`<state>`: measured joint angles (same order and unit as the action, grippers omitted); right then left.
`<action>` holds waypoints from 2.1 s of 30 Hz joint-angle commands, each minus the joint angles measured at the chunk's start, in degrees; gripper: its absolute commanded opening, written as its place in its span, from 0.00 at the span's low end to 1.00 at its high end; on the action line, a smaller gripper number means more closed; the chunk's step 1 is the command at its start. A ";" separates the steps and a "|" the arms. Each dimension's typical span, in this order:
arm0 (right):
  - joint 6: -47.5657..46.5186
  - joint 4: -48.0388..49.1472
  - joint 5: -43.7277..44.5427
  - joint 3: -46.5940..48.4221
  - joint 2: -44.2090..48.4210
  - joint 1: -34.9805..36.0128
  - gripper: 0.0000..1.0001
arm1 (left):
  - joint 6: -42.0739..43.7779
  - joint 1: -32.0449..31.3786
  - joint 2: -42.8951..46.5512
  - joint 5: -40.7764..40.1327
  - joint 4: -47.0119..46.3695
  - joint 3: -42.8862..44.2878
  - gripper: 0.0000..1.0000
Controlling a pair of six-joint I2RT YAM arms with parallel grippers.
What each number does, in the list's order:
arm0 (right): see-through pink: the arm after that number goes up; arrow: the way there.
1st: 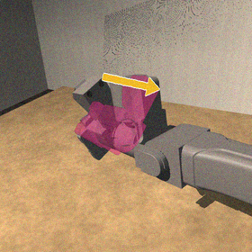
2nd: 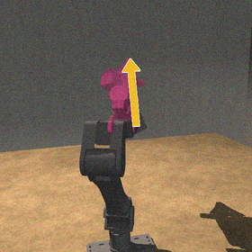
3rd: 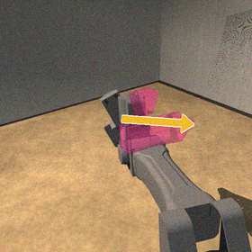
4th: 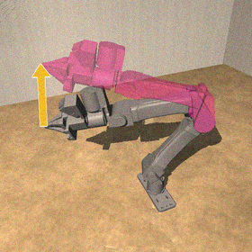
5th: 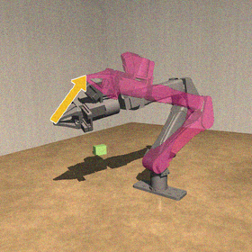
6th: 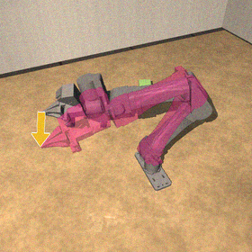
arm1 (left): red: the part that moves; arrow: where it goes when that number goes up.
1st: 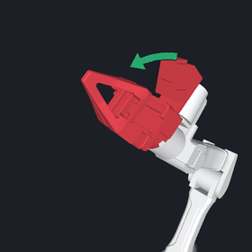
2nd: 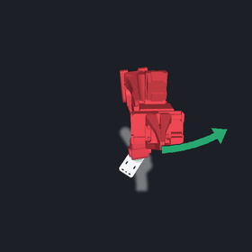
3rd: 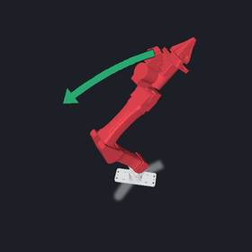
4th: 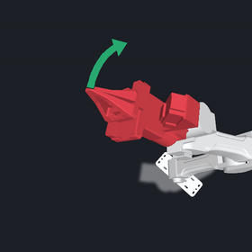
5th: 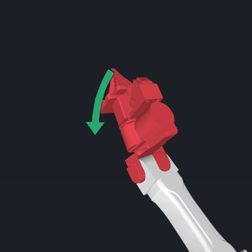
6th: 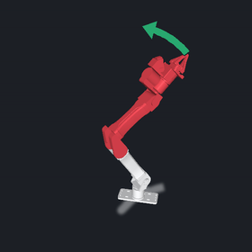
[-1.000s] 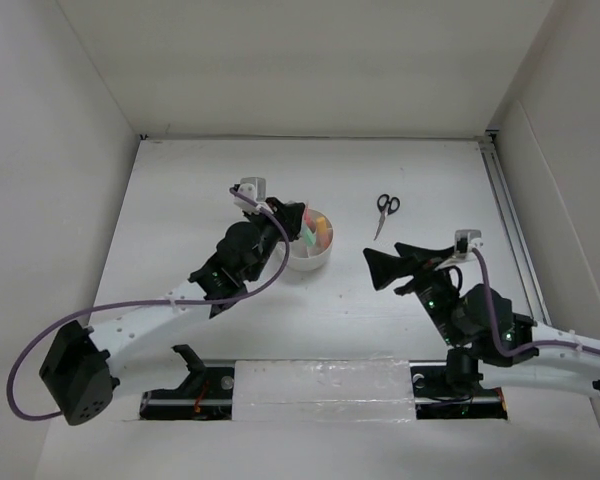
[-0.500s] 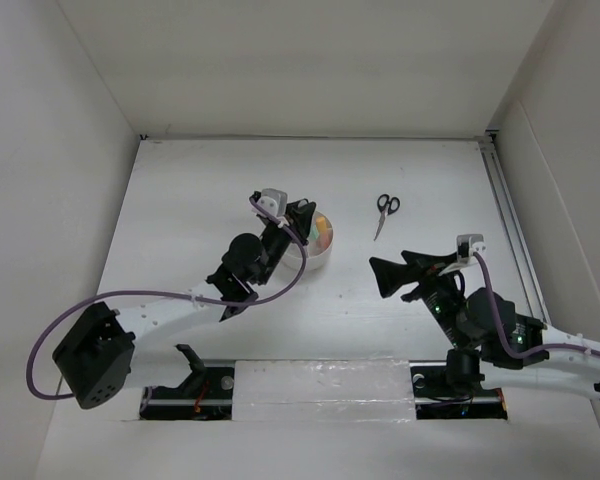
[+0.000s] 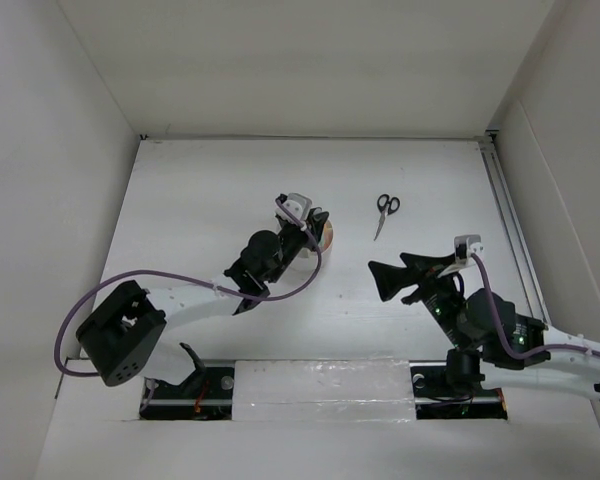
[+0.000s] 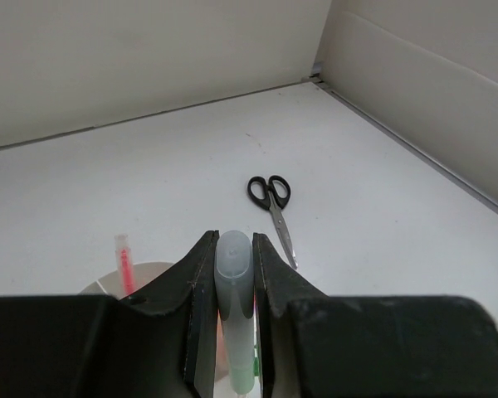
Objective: Sort the stationery into containers
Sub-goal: Place the pen in the storage box.
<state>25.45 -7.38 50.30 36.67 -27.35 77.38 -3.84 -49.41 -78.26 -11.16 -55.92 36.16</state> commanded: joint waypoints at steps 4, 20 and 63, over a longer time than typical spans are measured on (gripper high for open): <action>-0.49 -0.62 -1.96 -0.72 2.83 0.57 0.99 | 1.19 -0.07 -0.40 1.58 -7.00 2.25 0.00; -3.39 -1.76 -4.34 -0.72 4.59 0.57 0.99 | 5.42 -0.07 -5.06 2.02 -10.35 1.54 0.00; -6.03 -1.76 -6.37 -0.19 3.28 0.57 0.99 | 0.08 -4.47 8.81 -15.02 3.06 3.11 1.00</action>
<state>20.29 -10.24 43.88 35.51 -23.14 77.38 0.30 -52.90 -74.11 -18.87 -58.67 34.28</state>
